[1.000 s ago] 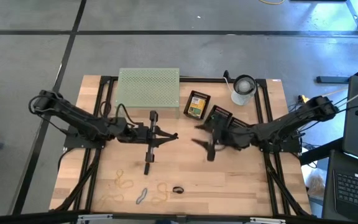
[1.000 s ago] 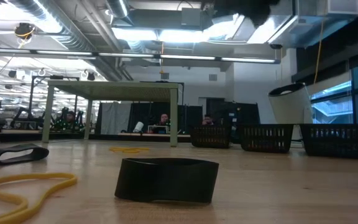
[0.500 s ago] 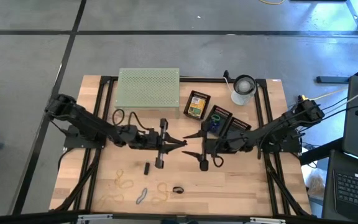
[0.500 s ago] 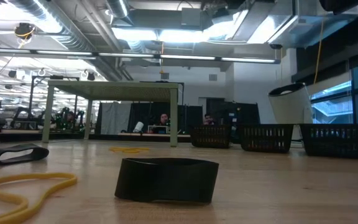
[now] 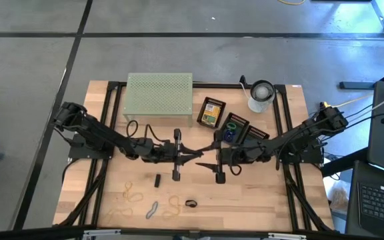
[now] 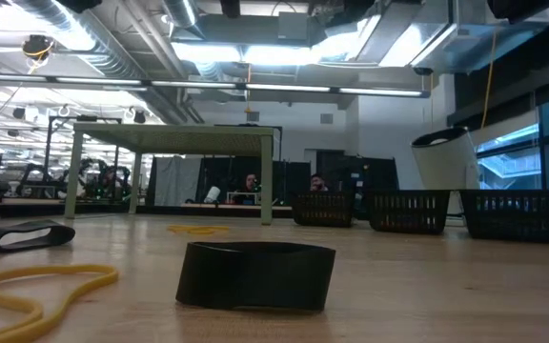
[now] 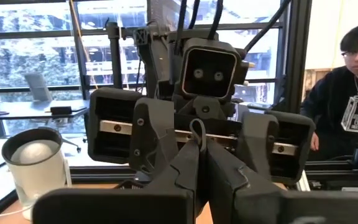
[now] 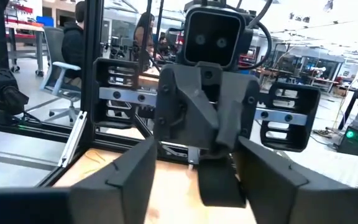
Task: Pick & Place Office Desk Supplies
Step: Put the black rubber band into the bottom black bin
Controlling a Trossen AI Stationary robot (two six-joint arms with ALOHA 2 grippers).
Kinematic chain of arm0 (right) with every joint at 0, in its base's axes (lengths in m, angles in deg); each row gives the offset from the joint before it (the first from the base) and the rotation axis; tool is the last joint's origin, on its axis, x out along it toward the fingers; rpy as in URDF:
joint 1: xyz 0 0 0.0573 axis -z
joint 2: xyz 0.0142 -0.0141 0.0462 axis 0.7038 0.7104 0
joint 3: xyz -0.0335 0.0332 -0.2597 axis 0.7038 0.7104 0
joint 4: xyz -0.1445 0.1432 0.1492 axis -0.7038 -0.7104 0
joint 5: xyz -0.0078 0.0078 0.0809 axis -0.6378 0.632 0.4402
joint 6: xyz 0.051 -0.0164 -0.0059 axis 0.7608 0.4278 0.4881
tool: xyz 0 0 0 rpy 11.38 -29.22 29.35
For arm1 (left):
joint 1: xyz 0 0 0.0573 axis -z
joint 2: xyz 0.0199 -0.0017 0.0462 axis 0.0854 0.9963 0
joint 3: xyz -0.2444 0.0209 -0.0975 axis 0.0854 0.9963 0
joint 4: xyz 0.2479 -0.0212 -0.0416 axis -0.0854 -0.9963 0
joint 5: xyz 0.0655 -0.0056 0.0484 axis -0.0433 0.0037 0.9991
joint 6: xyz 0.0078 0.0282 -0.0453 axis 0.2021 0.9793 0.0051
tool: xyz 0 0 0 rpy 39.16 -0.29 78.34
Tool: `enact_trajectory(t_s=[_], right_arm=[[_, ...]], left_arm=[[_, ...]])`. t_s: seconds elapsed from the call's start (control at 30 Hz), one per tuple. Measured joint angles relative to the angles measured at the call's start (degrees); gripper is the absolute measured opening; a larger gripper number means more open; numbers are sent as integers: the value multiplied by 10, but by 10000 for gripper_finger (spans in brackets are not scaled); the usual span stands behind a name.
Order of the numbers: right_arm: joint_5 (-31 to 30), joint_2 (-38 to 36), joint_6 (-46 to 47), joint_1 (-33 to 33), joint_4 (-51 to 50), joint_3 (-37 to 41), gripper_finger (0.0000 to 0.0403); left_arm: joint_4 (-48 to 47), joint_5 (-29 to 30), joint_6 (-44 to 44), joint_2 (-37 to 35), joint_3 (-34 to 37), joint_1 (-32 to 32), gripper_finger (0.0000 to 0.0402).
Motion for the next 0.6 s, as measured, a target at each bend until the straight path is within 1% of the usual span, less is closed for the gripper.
enact_trajectory(t_s=[0.17,0.37,0.43,0.5,0.6], right_arm=[[-2,0,0,0,0,0,126],[-8,-1,26,-1,-9,0,23],[-6,-1,36,-1,-14,0,8],[-6,-1,42,-1,-19,0,8],[-5,-1,58,-1,-30,0,8]], left_arm=[[-1,-6,-4,0,0,0,11],[1,-57,-4,0,0,0,11],[0,-61,-3,0,0,0,15],[0,-59,4,0,0,-1,25],[1,-49,7,0,0,-1,52]])
